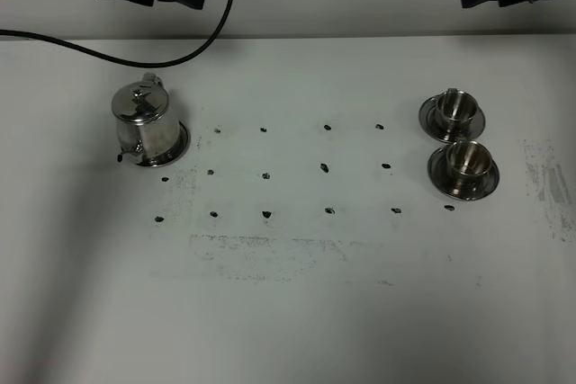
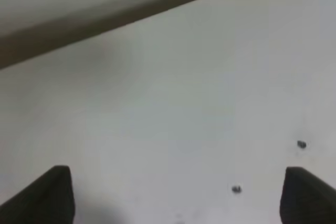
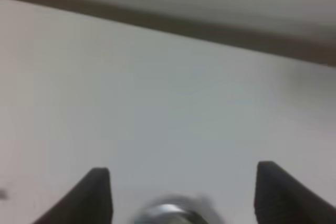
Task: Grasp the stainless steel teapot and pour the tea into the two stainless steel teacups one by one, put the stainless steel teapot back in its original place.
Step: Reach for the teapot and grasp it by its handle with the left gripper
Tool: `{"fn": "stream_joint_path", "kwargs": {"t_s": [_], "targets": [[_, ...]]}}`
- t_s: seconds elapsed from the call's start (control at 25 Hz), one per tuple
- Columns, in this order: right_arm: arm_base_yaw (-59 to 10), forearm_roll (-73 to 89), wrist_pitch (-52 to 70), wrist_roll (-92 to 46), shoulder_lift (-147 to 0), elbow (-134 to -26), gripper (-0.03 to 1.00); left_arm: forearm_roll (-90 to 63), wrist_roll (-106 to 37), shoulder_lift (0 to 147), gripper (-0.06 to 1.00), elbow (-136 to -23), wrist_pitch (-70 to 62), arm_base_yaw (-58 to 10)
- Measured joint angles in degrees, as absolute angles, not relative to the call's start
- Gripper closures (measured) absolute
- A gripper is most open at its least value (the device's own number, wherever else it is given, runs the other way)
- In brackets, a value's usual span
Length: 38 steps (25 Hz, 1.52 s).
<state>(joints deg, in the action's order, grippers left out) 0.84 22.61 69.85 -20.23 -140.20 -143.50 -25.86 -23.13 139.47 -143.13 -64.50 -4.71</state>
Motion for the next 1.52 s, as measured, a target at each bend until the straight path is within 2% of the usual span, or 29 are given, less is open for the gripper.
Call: {"fn": "stream_joint_path", "kwargs": {"t_s": [0.2,0.4,0.6,0.76,1.12,1.52], "targets": [[-0.71,13.58,69.89,-17.57,-128.73,-133.27,0.43,-23.71,-23.55,127.46,0.2,-129.72,-60.12,-5.28],[-0.98,11.55,69.89,-17.19,-117.43,-123.54,0.43,-22.68,-25.72,116.98,0.27,-116.26,-53.36,-5.22],[-0.98,9.74,68.12,-17.0,-103.47,-109.2,0.44,-22.52,-28.39,109.68,0.31,-106.61,-49.0,-5.22],[-0.98,9.16,62.4,-16.75,-90.65,-97.11,0.44,-22.4,-29.04,106.63,0.31,-104.8,-47.09,-6.33],[-0.98,9.65,58.67,-15.51,-61.53,-71.56,0.44,-18.49,-32.28,106.0,0.31,-104.81,-43.65,-12.58],[-0.98,9.69,61.82,-10.87,-32.48,-58.84,0.44,-12.57,-31.84,106.0,0.31,-104.81,-44.94,-13.11]]}}
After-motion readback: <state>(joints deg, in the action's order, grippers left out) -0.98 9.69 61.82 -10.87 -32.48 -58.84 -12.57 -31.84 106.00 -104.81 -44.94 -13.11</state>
